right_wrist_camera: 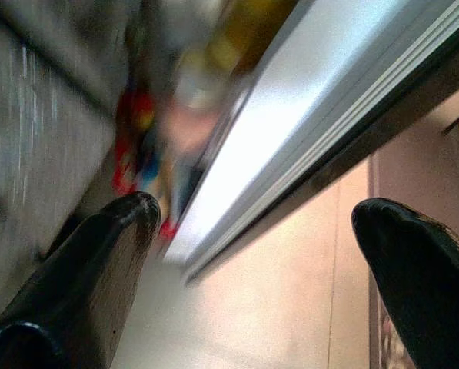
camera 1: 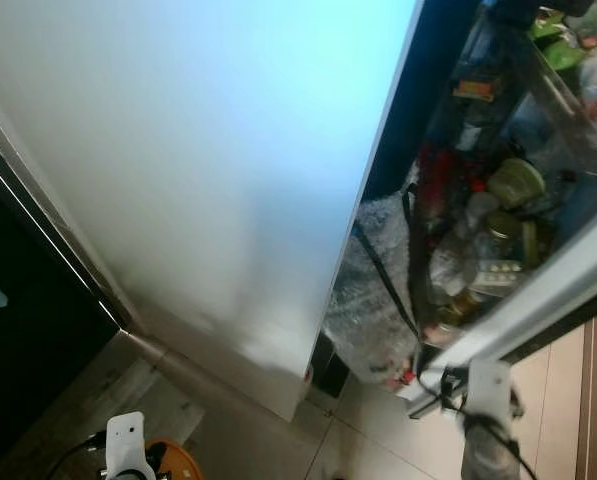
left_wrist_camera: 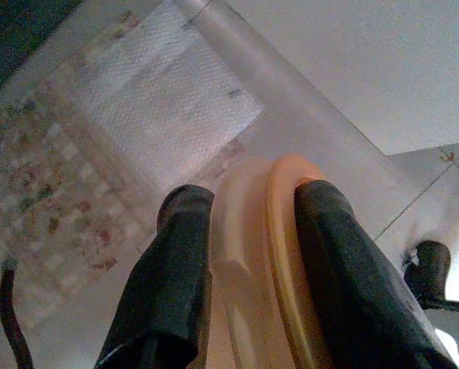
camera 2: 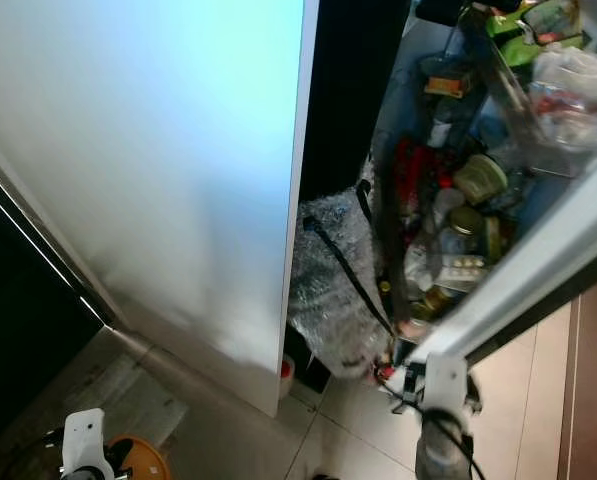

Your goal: Restocking fridge

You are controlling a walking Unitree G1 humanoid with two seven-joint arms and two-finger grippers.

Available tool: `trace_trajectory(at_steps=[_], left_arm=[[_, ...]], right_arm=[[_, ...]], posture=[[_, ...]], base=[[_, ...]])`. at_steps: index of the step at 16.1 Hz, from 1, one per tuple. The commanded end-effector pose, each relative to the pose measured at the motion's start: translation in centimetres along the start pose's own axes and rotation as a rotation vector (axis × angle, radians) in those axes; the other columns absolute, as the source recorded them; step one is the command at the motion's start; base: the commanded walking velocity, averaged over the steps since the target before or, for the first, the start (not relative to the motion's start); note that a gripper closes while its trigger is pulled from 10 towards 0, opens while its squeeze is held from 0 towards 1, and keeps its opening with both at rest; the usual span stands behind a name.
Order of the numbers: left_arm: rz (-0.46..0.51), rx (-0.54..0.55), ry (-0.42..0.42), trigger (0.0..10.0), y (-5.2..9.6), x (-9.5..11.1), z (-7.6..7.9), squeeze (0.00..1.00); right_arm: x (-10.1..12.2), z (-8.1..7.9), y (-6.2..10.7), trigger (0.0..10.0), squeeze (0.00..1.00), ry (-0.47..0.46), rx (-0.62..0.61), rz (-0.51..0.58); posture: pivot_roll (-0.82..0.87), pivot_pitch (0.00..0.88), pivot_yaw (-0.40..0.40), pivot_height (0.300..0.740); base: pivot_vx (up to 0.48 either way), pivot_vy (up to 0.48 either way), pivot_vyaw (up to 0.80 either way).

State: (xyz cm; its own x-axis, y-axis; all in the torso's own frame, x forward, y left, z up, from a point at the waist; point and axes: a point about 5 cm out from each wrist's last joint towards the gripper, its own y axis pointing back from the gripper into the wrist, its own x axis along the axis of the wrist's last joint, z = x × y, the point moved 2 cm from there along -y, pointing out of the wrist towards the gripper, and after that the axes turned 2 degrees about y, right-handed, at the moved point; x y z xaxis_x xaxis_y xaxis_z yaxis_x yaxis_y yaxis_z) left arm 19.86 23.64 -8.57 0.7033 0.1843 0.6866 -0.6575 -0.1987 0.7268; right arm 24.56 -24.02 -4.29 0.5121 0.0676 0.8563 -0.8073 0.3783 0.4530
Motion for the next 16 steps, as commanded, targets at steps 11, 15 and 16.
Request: trace_trajectory(at_steps=[11,15,16], left_arm=[[-0.221,-0.04,-0.207,10.0,1.3,-5.2,0.1,0.0],[-0.229,-0.043,-0.218,10.0,1.4,-5.4,0.0,0.0],[-0.229,-0.046,-0.224,10.0,1.3,-5.4,0.0,0.0]], right_arm=[[-9.8,-2.8,5.0,10.0,0.0,0.084,0.268,-0.46],[-9.8,-3.0,5.0,10.0,0.0,0.086,0.288,-0.453],[-9.7,-3.1,5.0,10.0,0.0,0.094,0.293,-0.447]], posture=[[0.0,0.082,-0.017,0.74],[0.0,0.08,-0.013,0.74],[0.0,0.082,-0.012,0.74]], base=[[0.0,-0.028,0.0],[0.0,-0.352,0.0],[0.0,-0.315,0.0]])
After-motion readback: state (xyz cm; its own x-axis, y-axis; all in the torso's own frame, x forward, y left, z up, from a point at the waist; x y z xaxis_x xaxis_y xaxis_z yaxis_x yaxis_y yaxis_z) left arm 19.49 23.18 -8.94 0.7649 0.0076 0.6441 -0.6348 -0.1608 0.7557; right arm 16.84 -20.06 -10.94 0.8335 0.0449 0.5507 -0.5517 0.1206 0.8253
